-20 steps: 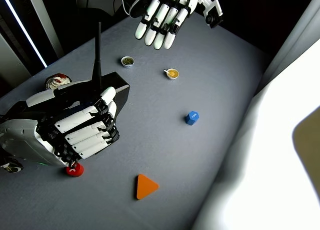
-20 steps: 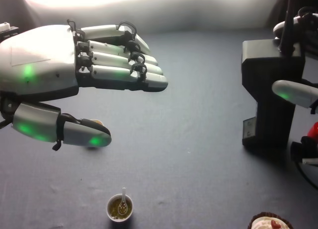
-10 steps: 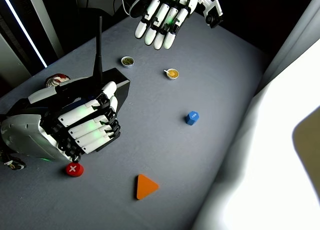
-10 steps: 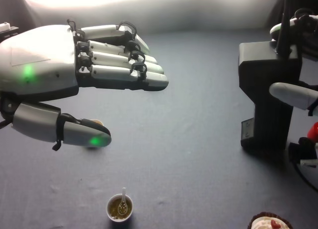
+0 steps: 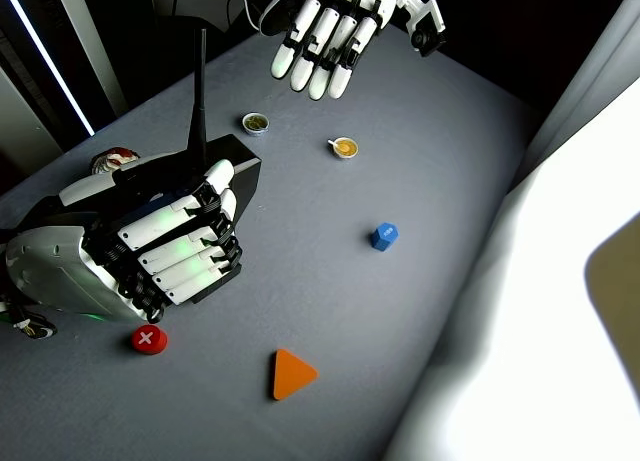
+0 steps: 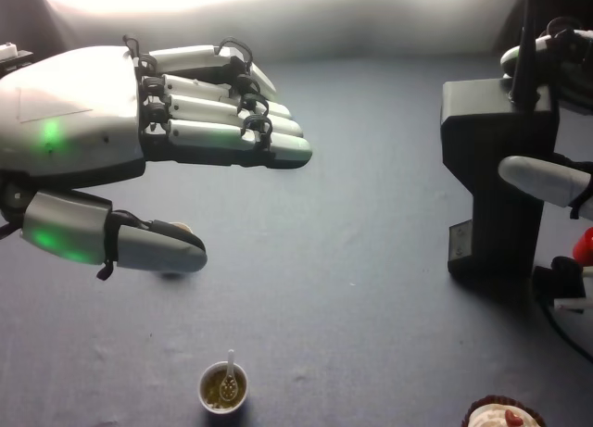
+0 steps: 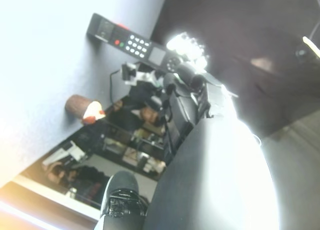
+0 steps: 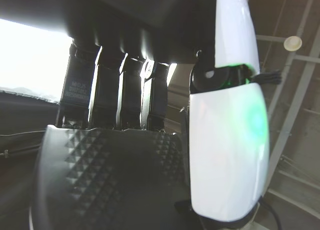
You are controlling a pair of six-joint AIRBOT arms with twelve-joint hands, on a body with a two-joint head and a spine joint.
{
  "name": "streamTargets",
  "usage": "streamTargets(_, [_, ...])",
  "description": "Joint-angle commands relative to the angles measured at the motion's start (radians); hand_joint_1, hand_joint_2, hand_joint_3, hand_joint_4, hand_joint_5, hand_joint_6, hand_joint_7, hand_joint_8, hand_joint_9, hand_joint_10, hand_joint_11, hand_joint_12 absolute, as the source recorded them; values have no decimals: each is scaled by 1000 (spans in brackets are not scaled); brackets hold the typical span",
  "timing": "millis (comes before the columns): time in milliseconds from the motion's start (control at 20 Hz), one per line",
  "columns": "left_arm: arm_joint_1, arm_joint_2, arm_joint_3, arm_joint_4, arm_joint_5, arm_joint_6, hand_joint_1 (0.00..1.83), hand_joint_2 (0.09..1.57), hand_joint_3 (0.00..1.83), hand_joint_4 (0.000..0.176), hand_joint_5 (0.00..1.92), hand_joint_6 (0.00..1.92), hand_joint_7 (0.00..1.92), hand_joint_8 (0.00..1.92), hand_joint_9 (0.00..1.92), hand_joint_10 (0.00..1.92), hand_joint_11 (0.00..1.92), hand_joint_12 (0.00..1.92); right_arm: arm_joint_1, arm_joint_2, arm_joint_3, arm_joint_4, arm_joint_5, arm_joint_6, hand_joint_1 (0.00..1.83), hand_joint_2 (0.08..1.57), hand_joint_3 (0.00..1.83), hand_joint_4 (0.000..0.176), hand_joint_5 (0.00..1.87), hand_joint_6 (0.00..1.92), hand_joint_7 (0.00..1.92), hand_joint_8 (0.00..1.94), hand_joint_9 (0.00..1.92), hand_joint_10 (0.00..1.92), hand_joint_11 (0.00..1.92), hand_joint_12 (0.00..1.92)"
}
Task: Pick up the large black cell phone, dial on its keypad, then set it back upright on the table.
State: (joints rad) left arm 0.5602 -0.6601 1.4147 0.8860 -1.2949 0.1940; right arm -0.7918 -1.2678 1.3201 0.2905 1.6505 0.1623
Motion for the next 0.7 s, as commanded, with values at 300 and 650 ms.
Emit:
streamTargets(300, [-17,10,-4,-82,-88,1,77,1292,0,1,300,5,369,4,388,5,14,889,7,4,5,-6,113,1,1480,1173,0,0,898,797,701,1378,712,1455,862,1585])
streamTargets(650, [-17,10,-7,-81,-87,1,69,1292,0,2,292,0,349,0,361,0,6,855,0,10,1,-6,113,1,1356,1197,0,0,885,907,730,1402,764,1536,851,1427])
